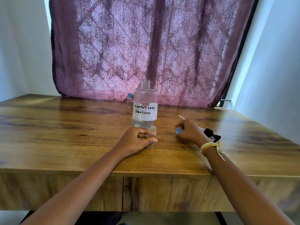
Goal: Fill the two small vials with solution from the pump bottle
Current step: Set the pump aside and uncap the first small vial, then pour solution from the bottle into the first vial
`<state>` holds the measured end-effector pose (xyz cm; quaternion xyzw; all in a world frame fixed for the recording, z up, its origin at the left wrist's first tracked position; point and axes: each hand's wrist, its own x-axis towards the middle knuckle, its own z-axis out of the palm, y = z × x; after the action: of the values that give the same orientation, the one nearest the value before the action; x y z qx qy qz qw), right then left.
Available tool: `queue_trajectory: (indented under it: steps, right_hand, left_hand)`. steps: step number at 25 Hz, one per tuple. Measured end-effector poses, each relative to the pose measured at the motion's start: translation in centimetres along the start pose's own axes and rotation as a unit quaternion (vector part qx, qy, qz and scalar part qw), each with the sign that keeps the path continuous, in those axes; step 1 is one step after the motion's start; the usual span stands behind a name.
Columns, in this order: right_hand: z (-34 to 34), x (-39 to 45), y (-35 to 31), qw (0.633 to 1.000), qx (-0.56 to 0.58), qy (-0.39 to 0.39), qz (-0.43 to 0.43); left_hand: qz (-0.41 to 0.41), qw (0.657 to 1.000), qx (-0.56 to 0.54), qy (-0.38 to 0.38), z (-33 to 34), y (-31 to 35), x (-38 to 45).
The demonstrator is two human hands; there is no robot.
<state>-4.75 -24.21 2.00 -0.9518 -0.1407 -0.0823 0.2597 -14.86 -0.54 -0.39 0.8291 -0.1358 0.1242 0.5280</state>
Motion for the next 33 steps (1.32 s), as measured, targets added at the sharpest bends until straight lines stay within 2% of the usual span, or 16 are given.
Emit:
queue_trajectory:
  steps: [2,7,8,9,11,12,14,17,19,21,25,30,33]
  right_hand:
    - [0.3,0.7,0.6,0.999,0.025,0.02,0.034]
    - [0.1,0.6,1.2,0.989,0.119,0.01,0.087]
    - [-0.1,0.4,1.1,0.985,0.132,0.057,0.096]
    - [-0.1,0.0,0.8,0.972,0.16,0.137,0.102]
    - [-0.1,-1.1,-0.6,0.913,0.266,0.3,0.079]
    - [0.1,-1.6,-1.6,0.887,0.319,0.328,0.056]
    - [0.6,-2.1,-3.7,0.88,0.386,0.277,0.004]
    - [1.1,-1.4,-7.1,0.904,0.405,0.126,-0.061]
    - [1.3,0.0,-9.4,0.911,0.404,0.048,-0.07]
    - [1.4,1.4,-11.5,0.909,0.409,0.016,-0.076]
    - [2.0,3.7,-12.8,0.904,0.418,0.016,-0.09]
    - [1.6,5.2,-11.2,0.907,0.404,0.087,-0.082]
    - [0.8,6.3,-9.5,0.915,0.37,0.115,-0.112]
  left_hand:
    - [-0.002,1.0,-0.003,0.004,-0.1,-0.2,0.0]
    - [0.0,1.0,-0.004,0.003,-0.2,-0.4,0.0]
    - [0.001,1.0,-0.003,0.003,-0.1,-0.3,0.0]
    - [0.002,1.0,-0.002,0.004,-0.2,-0.2,-0.1]
    - [0.006,1.0,0.002,0.006,-0.2,0.0,-0.2]
    - [0.005,1.0,0.003,0.008,-0.3,0.0,-0.3]
    - [-0.001,1.0,0.005,0.013,-0.5,0.1,-0.3]
    - [-0.013,1.0,0.012,0.015,-1.1,-0.1,-0.3]
    - [-0.026,1.0,0.007,-0.002,-1.9,-0.2,-0.3]
    - [-0.038,0.999,0.014,-0.02,-2.9,-0.4,-0.3]
    - [-0.043,0.998,0.019,-0.037,-4.1,-0.9,-0.1]
    - [-0.055,0.997,0.014,-0.055,-4.1,-1.4,1.8]
    - [-0.05,0.996,0.003,-0.071,-3.6,-1.6,3.5]
